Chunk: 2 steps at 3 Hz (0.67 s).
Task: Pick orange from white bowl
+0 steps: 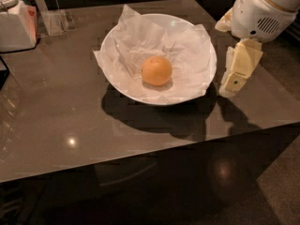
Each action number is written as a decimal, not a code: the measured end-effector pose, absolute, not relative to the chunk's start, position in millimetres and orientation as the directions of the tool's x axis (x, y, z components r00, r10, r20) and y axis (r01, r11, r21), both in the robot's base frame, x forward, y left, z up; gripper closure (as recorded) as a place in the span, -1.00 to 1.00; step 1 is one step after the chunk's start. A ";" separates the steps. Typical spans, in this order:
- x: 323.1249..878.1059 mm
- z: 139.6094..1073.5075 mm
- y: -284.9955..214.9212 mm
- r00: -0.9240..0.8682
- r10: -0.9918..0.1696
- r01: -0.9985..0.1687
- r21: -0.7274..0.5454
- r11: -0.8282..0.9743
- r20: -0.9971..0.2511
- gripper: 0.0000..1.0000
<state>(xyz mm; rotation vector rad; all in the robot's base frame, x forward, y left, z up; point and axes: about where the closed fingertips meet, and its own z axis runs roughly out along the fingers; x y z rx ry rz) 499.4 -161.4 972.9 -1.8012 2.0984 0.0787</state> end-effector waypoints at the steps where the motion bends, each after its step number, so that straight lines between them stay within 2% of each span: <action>1: 506.5 970.7 -155.1 -0.096 -0.926 -0.964 -0.198 0.178 -0.365 -1.00; 2: 529.0 962.4 -121.0 -0.017 -0.908 -0.980 -0.173 0.099 -0.419 -1.00</action>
Offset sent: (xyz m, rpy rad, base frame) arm 0.0595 0.0847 -0.0229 0.1897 0.0498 0.2348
